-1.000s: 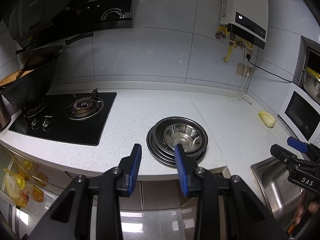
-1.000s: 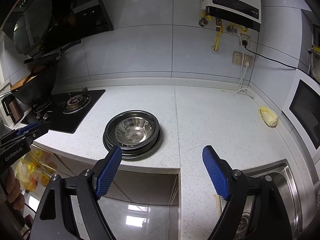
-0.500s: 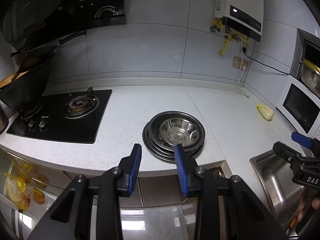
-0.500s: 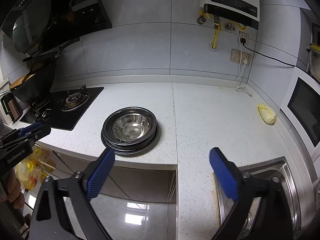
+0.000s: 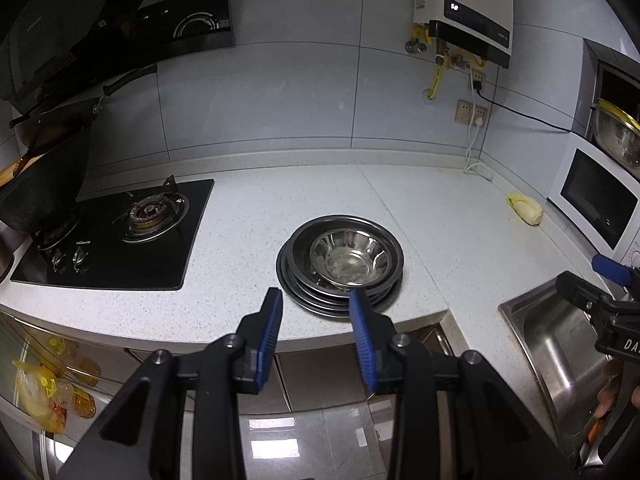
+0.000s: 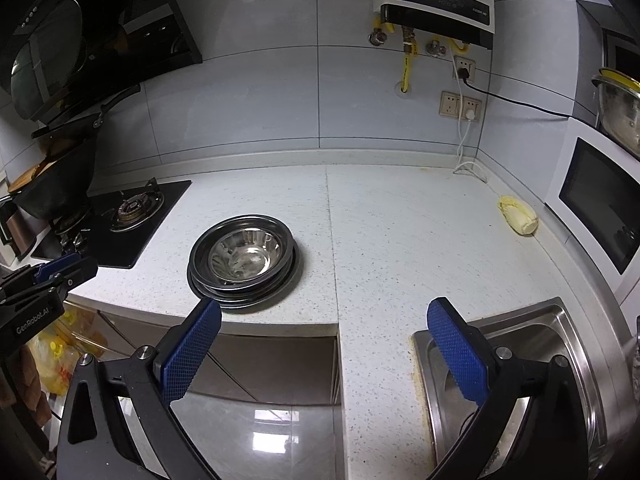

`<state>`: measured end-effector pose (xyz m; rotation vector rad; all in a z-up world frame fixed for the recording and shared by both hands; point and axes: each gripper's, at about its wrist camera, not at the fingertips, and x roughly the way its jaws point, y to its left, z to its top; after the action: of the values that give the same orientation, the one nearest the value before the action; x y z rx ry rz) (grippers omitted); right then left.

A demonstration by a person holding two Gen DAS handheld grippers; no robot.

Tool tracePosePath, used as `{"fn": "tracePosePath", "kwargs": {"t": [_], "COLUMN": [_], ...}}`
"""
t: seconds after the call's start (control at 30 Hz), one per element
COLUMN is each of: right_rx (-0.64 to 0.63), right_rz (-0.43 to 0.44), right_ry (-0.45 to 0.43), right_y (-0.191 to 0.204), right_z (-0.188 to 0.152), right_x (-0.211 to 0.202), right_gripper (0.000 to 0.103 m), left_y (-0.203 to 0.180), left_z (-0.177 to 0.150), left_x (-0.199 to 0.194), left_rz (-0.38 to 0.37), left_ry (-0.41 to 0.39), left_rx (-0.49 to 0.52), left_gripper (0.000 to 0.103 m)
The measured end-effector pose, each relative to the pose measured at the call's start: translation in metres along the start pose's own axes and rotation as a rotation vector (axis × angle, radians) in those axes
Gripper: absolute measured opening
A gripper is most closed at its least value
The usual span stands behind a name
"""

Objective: Organize plates and bowls

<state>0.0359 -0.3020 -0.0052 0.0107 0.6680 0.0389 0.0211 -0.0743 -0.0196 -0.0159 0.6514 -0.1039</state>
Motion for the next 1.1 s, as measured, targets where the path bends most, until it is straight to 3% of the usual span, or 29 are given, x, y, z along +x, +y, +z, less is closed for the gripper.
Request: {"fn": "tracePosePath", "kwargs": {"t": [0.17, 0.63, 1.1], "right_rx": [0.004, 0.016, -0.041], "right_rz": [0.000, 0.001, 0.016], "right_ry": [0.000, 0.001, 0.015], "right_y": [0.002, 0.000, 0.010], "right_z": [0.000, -0.002, -0.007], "right_x": [0.000, -0.002, 0.000], "right_gripper": [0.101, 0.101, 0.101], "left_y": [0.001, -0.001, 0.009], "left_z": [-0.001, -0.003, -0.004], "left_x": [-0.002, -0.006, -0.012], "left_rz": [-0.001, -0.024, 0.006], "left_ry": [0.000, -0.012, -0.020], "left_rx": [-0.008, -0.021, -0.058], "left_gripper": [0.040, 0.041, 0.041]}}
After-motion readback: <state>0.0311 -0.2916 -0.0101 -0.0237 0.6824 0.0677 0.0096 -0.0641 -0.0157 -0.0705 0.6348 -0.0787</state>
